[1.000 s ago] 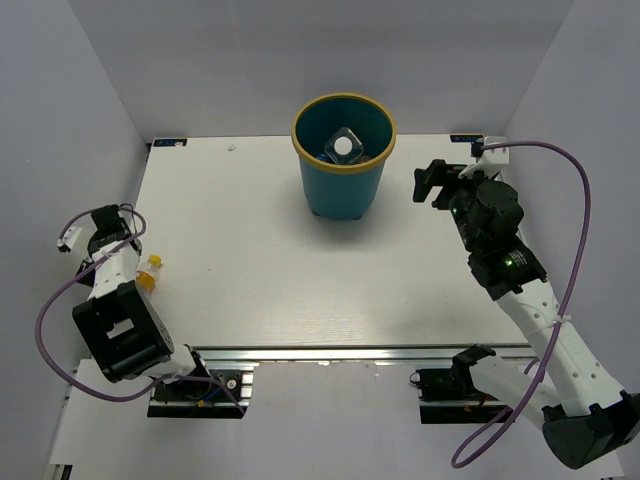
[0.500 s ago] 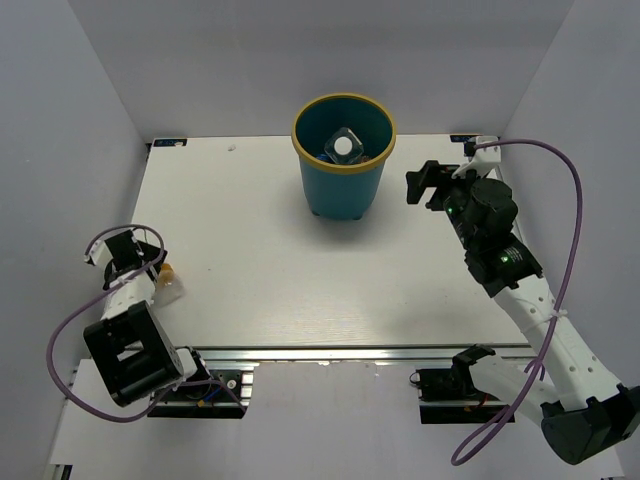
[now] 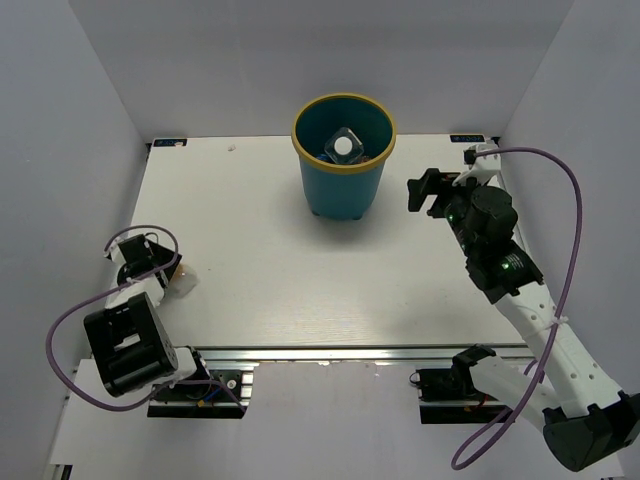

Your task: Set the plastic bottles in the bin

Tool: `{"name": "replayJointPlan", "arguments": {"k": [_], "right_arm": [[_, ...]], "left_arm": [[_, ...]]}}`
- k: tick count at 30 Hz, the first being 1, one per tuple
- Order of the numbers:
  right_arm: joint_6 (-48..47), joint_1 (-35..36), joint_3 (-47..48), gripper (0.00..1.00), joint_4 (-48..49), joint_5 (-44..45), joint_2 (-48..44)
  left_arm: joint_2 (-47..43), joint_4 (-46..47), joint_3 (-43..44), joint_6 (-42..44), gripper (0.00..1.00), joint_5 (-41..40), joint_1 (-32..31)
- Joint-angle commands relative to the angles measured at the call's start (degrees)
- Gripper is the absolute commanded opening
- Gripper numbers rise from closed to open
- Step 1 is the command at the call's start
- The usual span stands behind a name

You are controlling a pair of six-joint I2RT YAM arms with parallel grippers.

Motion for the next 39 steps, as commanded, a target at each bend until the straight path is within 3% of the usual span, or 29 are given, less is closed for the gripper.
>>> {"name": "replayJointPlan", "arguments": {"k": [1,5,10,13,17,23,27,30,32,34,35,39], "right_arm": [[-0.19,-0.28,-0.81,0.89,1.13,1.95,-1.84],[0.6,-0.28,-3.44,0.89,0.34,5.2,-3.69],[6.11,-0.28,-7.49,0.89,-3.08,18.09,-5.97],[7.1,-0.36,-10.21,0.89,-4.05,21.81,-7.03],[7.72,-0.36,-13.82,0.89,-3.88,20.95,-8.87],[5.96,-0.36,-19.53,0.89,-0.89,18.65,-13.7],[5.7,-0.45,-20.15,0.89,0.25,16.74,-14.33],[5.35,-0.45,-20.15,0.89,0.34,15.93,-13.27],[5.17,-0.54,-19.98,0.89,0.07,15.93,-12.4],[5.17,-0.45,-19.8,0.89,-0.19,15.58,-12.04],[5.08,-0.45,-19.8,0.89,-0.19,15.32,-12.04],[4.56,-0.45,-19.8,0.9,-0.45,14.44,-12.3]], "left_arm": [[-0.46,0.01,1.45,0.84,0.69,0.29,-1.61],[-4.67,-2.09,2.94,0.4,0.43,0.72,-2.4],[-11.0,-6.05,10.76,-2.23,0.26,5.2,-5.99],[-13.12,-2.63,18.92,-3.82,0.25,6.0,-14.15],[-7.17,-1.22,33.95,-1.63,0.25,3.8,-31.08],[13.13,-4.1,62.5,4.87,0.26,-2.78,-46.58],[25.79,-6.92,78.51,7.51,0.27,-5.07,-50.47],[34.41,-12.54,89.68,8.13,0.42,-5.78,-51.62],[37.93,-14.92,94.16,8.57,0.74,-6.13,-52.14],[38.73,-15.54,95.5,8.57,0.85,-6.92,-52.41],[38.65,-15.81,96.2,8.74,0.98,-7.1,-52.59],[36.54,-16.69,96.2,8.66,0.98,-9.99,-52.67]]}}
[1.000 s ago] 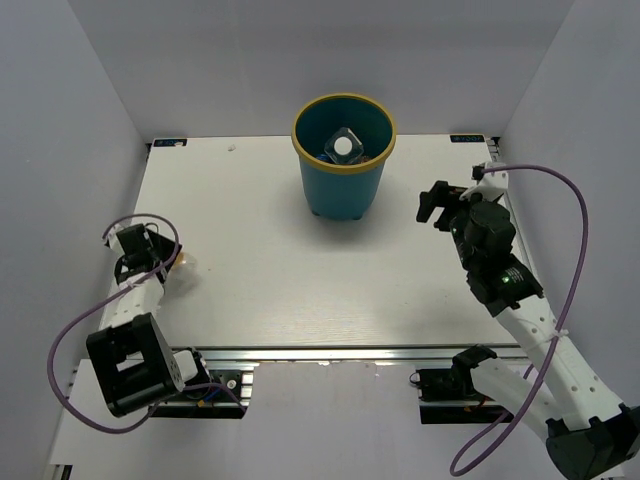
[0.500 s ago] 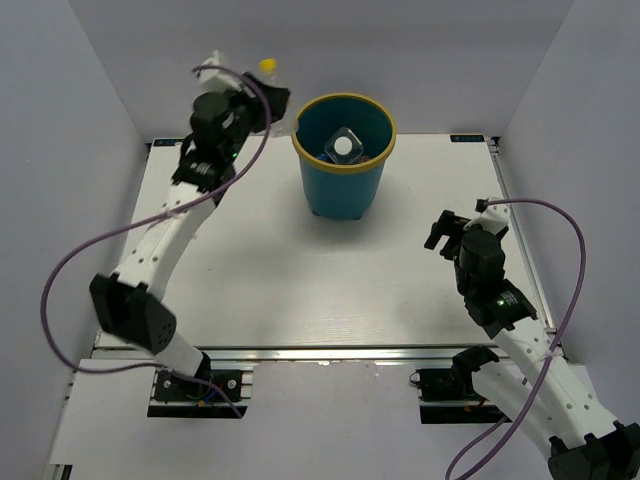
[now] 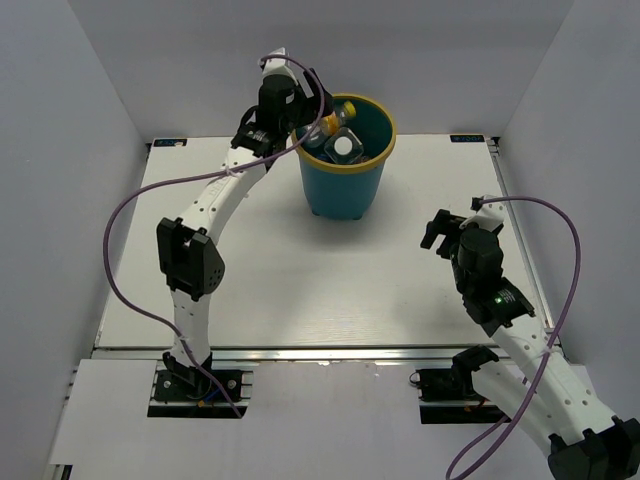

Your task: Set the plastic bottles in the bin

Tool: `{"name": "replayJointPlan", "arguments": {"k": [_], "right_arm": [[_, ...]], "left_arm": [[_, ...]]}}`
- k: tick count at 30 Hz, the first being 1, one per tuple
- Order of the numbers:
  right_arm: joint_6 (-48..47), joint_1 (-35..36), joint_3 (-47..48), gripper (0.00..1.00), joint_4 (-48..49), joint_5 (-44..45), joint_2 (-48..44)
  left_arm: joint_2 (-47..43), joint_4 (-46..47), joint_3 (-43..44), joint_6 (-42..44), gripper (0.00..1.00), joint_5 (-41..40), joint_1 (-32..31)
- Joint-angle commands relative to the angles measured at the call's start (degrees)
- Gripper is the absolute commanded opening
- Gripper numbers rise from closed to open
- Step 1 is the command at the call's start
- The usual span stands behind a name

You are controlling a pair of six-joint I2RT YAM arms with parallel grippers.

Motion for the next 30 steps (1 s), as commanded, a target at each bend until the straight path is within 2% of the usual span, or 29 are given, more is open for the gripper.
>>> {"name": "replayJointPlan", "arguments": {"k": [1,5,9,12,13,15,16,17,21,23,26,27,30], "right_arm": [[-0.97,-0.17,0.11,0.89,2.3,-0.49,-0.59],[-1.06,-0.17,-0.06,0.89,2.21,-0.75,-1.2],[-0.71,-0.17,-0.24,0.89,2.21,-0.58,-1.55],[-0.71,-0.17,-0.42,0.89,2.3,-0.49,-1.9],[-0.71,-0.17,-0.59,0.89,2.65,-0.58,-1.99],[-0.71,-0.17,-0.59,0.89,2.83,-1.63,-2.08],[-0.71,-0.17,-0.68,0.89,3.0,-1.81,-2.08],[-0.54,-0.17,-0.68,0.89,3.09,-1.37,-1.91],[-0.88,-0.25,-0.15,0.89,2.39,0.21,-1.2],[-0.71,-0.26,-0.24,0.89,2.39,0.65,-1.2],[-0.8,-0.26,-0.85,0.9,3.35,0.65,-1.64],[-0.8,-0.26,-0.94,0.89,3.53,0.65,-1.73],[-0.97,-0.26,-0.95,0.89,3.71,0.39,-2.17]], "left_arm": [[-5.89,-0.95,3.77,0.79,0.98,-3.24,-0.26],[-9.14,-2.35,2.28,2.28,0.98,-3.24,-0.26],[-15.46,-4.02,-3.24,3.69,0.98,-4.47,-0.26],[-24.93,-5.35,-15.08,5.01,0.98,-9.73,-0.26],[-31.75,-3.52,-25.13,5.09,0.98,-11.57,-0.26],[-39.43,-1.4,-36.51,4.05,0.98,-18.69,-0.17],[-46.77,-0.43,-47.27,3.0,0.98,-21.41,-0.17],[-50.33,-1.03,-51.99,-0.06,0.98,-27.18,-0.17],[-64.4,-7.71,-71.08,-11.23,0.98,-38.02,0.18],[-69.93,-9.91,-79.23,-15.53,0.98,-39.36,0.18],[-73.82,-13.33,-82.8,-19.14,0.98,-43.3,0.27],[-74.09,-14.82,-81.93,-19.94,0.98,-45.67,0.27],[-74.36,-15.81,-78.77,-19.08,0.98,-45.87,0.27]]}}
